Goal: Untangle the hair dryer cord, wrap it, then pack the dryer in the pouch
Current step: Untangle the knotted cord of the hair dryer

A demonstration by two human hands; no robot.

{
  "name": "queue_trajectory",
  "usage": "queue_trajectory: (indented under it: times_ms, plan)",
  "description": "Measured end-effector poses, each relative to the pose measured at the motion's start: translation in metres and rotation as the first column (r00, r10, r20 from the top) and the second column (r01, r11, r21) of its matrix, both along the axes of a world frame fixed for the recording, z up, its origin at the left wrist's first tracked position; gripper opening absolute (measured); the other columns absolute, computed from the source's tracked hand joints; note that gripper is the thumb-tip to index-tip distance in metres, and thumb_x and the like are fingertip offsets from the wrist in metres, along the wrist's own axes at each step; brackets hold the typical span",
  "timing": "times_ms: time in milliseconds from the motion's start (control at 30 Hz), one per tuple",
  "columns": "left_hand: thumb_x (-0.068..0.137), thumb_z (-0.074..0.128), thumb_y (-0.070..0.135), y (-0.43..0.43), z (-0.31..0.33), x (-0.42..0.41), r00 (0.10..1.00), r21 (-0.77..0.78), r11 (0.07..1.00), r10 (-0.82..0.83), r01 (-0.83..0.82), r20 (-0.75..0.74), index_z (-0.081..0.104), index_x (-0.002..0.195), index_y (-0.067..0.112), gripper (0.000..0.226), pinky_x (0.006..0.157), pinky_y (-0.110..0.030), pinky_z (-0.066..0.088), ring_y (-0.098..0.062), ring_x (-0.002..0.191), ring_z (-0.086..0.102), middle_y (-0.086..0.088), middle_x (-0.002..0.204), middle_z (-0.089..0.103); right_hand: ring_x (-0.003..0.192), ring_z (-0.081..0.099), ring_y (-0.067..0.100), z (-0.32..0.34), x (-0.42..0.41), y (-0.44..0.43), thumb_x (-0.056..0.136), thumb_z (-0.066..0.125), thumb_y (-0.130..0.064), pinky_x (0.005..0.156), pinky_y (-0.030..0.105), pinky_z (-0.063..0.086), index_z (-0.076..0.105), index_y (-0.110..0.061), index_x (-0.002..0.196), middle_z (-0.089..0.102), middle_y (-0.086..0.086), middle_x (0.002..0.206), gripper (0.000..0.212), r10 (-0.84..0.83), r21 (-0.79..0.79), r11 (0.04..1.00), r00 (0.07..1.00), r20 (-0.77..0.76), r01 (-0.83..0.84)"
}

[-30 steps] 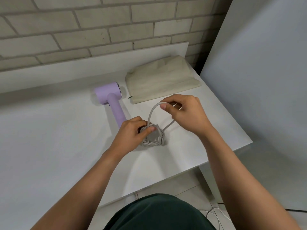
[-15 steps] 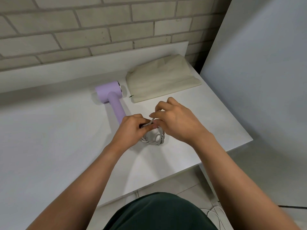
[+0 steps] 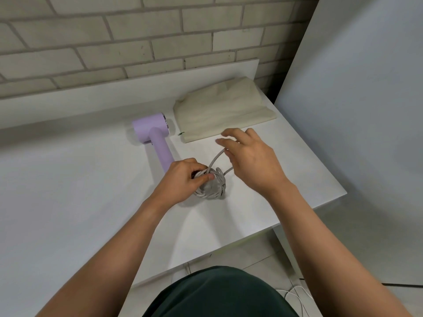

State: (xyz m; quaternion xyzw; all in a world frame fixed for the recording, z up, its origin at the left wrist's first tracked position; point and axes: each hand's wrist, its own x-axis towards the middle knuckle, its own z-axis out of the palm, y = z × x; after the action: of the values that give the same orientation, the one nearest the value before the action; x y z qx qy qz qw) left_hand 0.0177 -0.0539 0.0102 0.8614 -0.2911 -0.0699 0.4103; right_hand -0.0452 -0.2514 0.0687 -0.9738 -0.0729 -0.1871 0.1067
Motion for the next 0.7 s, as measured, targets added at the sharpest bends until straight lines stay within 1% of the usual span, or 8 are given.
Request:
queue_trajectory:
  times_ms: [67,133,200,300,400,533,600,700]
  plan:
    - [0.092,0.076,0.032,-0.001,0.0,0.001,1.0,0.005,1.0,0.005,-0.005,-0.016,0.082,0.097,0.021,0.013,0.067,-0.026,0.043,-0.013,0.071,0.056,-0.002,0.075,0.061,0.1,0.056,0.027,0.0,-0.003,0.006,0.084,0.07,-0.001,0.059,0.03,0.045,0.071,-0.021,0.126,0.066,-0.004,0.133,0.046,0.133,-0.044,0.99,0.991,-0.025,-0.134]
    - [0.091,0.076,0.033,0.001,0.001,0.002,1.0,-0.001,1.0,0.009,-0.009,-0.022,0.082,0.093,0.021,0.013,0.068,-0.029,0.043,-0.014,0.071,0.055,-0.004,0.075,0.061,0.097,0.056,0.028,-0.003,-0.003,0.01,0.086,0.072,-0.007,0.059,0.031,0.047,0.075,-0.02,0.121,0.072,-0.005,0.12,0.037,0.204,-0.089,0.974,0.976,-0.072,-0.21]
    - [0.09,0.077,0.033,0.002,0.001,0.002,1.0,0.009,1.0,0.003,-0.003,-0.01,0.081,0.09,0.02,0.014,0.067,-0.03,0.042,-0.016,0.071,0.054,-0.004,0.074,0.06,0.096,0.054,0.028,-0.003,0.0,0.009,0.095,0.068,-0.018,0.062,0.038,0.05,0.077,-0.021,0.117,0.073,-0.004,0.109,0.024,0.178,-0.095,0.977,0.976,-0.125,-0.19]
    - [0.086,0.081,0.037,0.003,0.001,0.0,1.0,0.019,1.0,-0.008,0.008,-0.008,0.081,0.092,0.019,0.019,0.067,-0.028,0.043,-0.013,0.072,0.055,-0.001,0.075,0.062,0.095,0.048,0.025,-0.001,0.003,0.007,0.105,0.054,-0.032,0.067,0.035,0.041,0.076,-0.025,0.114,0.069,-0.004,0.103,0.025,0.142,-0.107,0.98,0.968,-0.208,-0.167]
    - [0.075,0.087,0.047,0.005,0.002,-0.003,0.999,0.027,0.999,-0.022,0.023,-0.027,0.08,0.092,0.024,0.029,0.067,-0.024,0.043,-0.01,0.073,0.056,0.004,0.077,0.062,0.097,0.047,0.021,0.002,0.005,0.001,0.105,0.054,-0.035,0.076,0.039,0.051,0.072,-0.028,0.11,0.066,-0.01,0.105,0.02,0.11,0.025,0.994,0.972,-0.206,-0.108]
    - [0.075,0.087,0.049,0.009,0.003,-0.002,1.0,-0.008,1.0,0.003,-0.003,-0.026,0.08,0.092,0.026,0.029,0.066,-0.022,0.042,-0.01,0.071,0.056,0.007,0.074,0.06,0.095,0.046,0.019,-0.002,0.008,-0.009,0.105,0.054,-0.035,0.086,0.042,0.051,0.068,-0.032,0.11,0.064,-0.015,0.105,0.015,0.095,0.181,0.982,0.966,-0.242,-0.051]
    - [0.077,0.086,0.049,0.008,0.005,-0.001,1.0,-0.012,1.0,0.009,-0.01,-0.023,0.08,0.091,0.026,0.027,0.066,-0.023,0.042,-0.01,0.069,0.055,0.007,0.074,0.06,0.096,0.048,0.02,-0.003,0.009,-0.008,0.106,0.054,-0.034,0.084,0.044,0.053,0.068,-0.03,0.115,0.063,-0.014,0.108,0.017,0.074,0.163,0.986,0.973,-0.22,-0.039]
    - [0.076,0.086,0.047,0.005,0.006,-0.001,0.999,-0.014,1.0,0.022,-0.022,-0.034,0.081,0.089,0.024,0.027,0.064,-0.023,0.041,-0.01,0.067,0.054,0.005,0.072,0.059,0.102,0.055,0.026,-0.006,0.005,0.0,0.102,0.061,-0.021,0.074,0.043,0.056,0.066,-0.026,0.131,0.063,-0.008,0.125,0.03,0.092,0.039,0.995,0.987,-0.135,-0.087]
